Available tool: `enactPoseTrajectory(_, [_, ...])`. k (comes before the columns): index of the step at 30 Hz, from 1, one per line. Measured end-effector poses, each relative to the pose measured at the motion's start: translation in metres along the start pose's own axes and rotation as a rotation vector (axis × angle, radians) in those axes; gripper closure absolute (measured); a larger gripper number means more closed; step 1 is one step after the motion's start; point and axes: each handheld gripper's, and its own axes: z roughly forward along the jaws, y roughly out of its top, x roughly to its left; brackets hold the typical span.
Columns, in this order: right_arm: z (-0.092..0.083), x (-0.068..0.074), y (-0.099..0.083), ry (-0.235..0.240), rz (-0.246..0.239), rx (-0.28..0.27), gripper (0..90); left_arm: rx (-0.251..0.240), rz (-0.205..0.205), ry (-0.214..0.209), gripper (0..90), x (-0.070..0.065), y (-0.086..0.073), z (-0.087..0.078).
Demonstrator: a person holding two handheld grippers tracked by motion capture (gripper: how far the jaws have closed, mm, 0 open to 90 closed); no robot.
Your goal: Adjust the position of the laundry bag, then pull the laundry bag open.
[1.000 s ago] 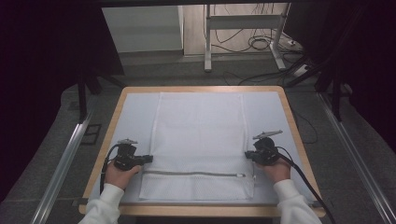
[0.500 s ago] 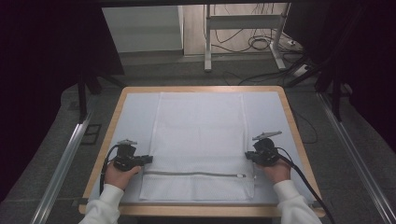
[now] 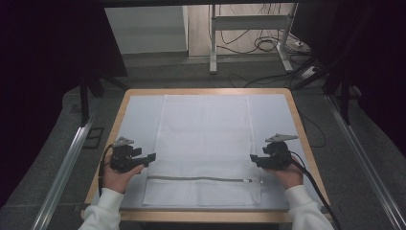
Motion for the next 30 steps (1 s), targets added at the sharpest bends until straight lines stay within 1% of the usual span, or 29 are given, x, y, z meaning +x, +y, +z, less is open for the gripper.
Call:
enactPoseTrajectory(1, [-0.003,-0.003,-0.002,0.029,0.027,-0.016,33.8,-0.001,0.008,-0.006,32.0,-0.004,0.001,0.000])
enactPoseTrajectory(4, [-0.006,-0.007,-0.004,0.027,0.050,-0.030,33.4,-0.004,0.035,-0.021,33.1,-0.014,0.004,0.000])
enactPoseTrajectory(6, [-0.009,-0.011,-0.006,0.023,0.064,-0.042,32.9,-0.008,0.044,-0.034,33.0,-0.022,0.007,0.001])
enactPoseTrajectory(7, [-0.009,-0.011,-0.006,0.023,0.064,-0.042,32.9,-0.008,0.044,-0.034,32.7,-0.022,0.007,0.001])
enactPoseTrajectory(11, [-0.011,-0.012,-0.007,0.019,0.069,-0.051,31.5,-0.013,0.055,-0.057,32.4,-0.029,0.010,0.000])
enactPoseTrajectory(13, [-0.011,-0.012,-0.008,0.013,0.065,-0.042,31.0,-0.012,0.065,-0.069,34.7,-0.033,0.012,0.000])
enactPoseTrajectory(14, [-0.012,-0.012,-0.009,0.015,0.067,-0.042,31.1,-0.011,0.069,-0.084,34.7,-0.038,0.014,0.002])
enactPoseTrajectory(16, [-0.012,-0.013,-0.010,0.013,0.074,-0.041,31.1,-0.008,0.074,-0.089,34.6,-0.040,0.015,0.003])
enactPoseTrajectory(19, [-0.012,-0.015,-0.010,0.010,0.079,-0.043,31.1,0.003,0.083,-0.114,34.7,-0.051,0.017,0.006])
enactPoseTrajectory(20, [-0.012,-0.015,-0.010,0.010,0.079,-0.043,31.1,0.003,0.083,-0.114,34.8,-0.051,0.017,0.006])
enactPoseTrajectory(24, [-0.010,-0.013,-0.011,0.011,0.069,-0.044,31.1,0.010,0.086,-0.137,34.7,-0.060,0.018,0.009])
enactPoseTrajectory(29, [-0.010,-0.013,-0.012,0.014,0.062,-0.044,31.0,0.022,0.089,-0.152,34.8,-0.069,0.021,0.015])
enactPoseTrajectory(30, [-0.011,-0.013,-0.012,0.016,0.068,-0.047,31.1,0.022,0.088,-0.157,34.8,-0.072,0.021,0.016])
